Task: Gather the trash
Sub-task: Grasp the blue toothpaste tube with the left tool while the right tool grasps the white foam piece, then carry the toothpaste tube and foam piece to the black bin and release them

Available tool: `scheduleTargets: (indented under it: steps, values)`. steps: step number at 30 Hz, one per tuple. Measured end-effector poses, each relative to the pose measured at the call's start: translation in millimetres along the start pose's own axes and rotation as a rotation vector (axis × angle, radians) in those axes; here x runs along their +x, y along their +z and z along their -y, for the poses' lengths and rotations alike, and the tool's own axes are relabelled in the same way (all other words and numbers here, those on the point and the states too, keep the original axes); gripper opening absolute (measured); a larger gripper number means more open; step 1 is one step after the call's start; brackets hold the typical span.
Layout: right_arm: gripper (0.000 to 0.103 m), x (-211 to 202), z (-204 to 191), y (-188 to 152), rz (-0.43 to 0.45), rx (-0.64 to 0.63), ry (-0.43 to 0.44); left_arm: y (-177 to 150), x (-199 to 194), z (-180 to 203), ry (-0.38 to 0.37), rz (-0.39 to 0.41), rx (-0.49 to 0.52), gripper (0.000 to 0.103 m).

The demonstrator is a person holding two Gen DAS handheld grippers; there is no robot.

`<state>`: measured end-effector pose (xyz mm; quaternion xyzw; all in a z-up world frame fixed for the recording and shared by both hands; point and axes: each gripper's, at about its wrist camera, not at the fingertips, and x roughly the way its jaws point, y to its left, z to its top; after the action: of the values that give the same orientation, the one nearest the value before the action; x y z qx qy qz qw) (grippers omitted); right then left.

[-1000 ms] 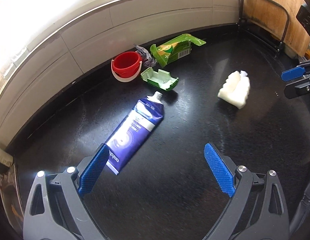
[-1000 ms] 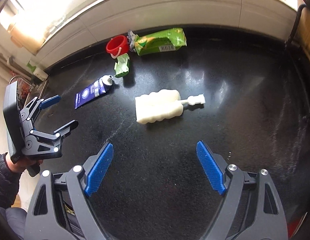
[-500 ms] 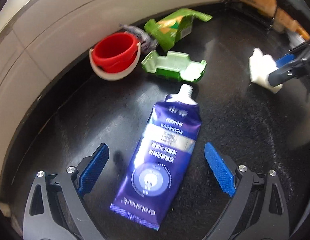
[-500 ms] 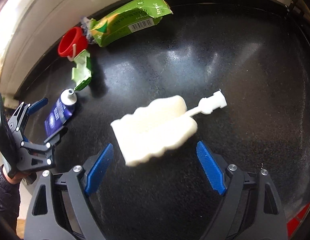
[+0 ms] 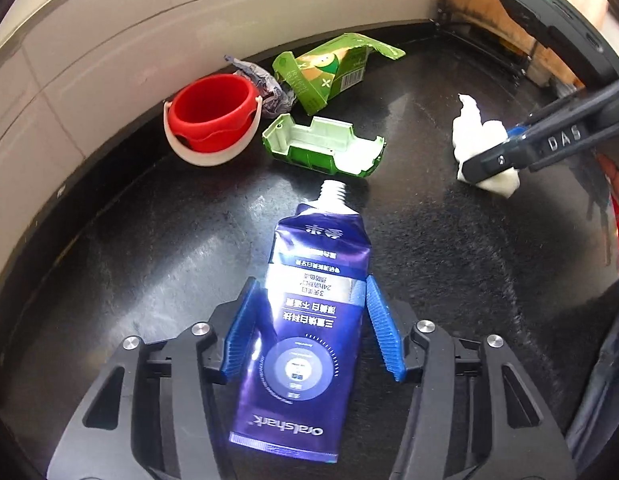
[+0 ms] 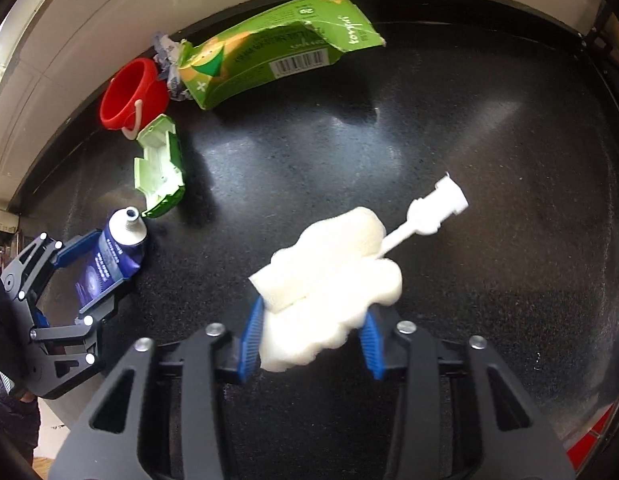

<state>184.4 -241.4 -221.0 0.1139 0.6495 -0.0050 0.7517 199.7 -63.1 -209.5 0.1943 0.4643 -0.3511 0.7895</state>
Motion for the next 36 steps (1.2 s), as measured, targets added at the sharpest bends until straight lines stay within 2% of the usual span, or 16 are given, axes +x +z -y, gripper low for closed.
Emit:
scheduleTargets:
  steps: [6,10,15,21,29,32,36]
  values:
    - [0.037,-17.7,-10.5,3.8,0.041,-0.073,0.011,0.3,-5.8,5.1,0.012,0.003,-0.141,0.052]
    - [0.036,-34.3,-10.6,6.0,0.083,-0.120,0.022,-2.9,-24.7,5.1,0.032,0.015,-0.222,0.052]
    - [0.036,-52.3,-13.6,2.5,0.114,-0.182,0.065,-3.3,-54.1,13.8,0.092,0.042,-0.284,0.052]
    - [0.036,-78.8,-28.7,-15.3,0.132,-0.310,0.122,-16.8,-103.9,33.2,0.198,0.079,-0.405,0.052]
    - [0.036,-113.6,-87.4,-56.8,0.145,-0.604,0.211,-75.7,-170.3,59.3,0.361,0.105,-0.628,0.052]
    - [0.036,-120.5,-115.2,-81.7,0.134,-0.714,0.248,-109.5,-193.8,70.5,0.421,0.110,-0.716,0.052]
    - [0.037,-125.0,-165.7,-131.1,0.100,-0.875,0.300,-165.1,-226.5,86.4,0.502,0.104,-0.851,0.052]
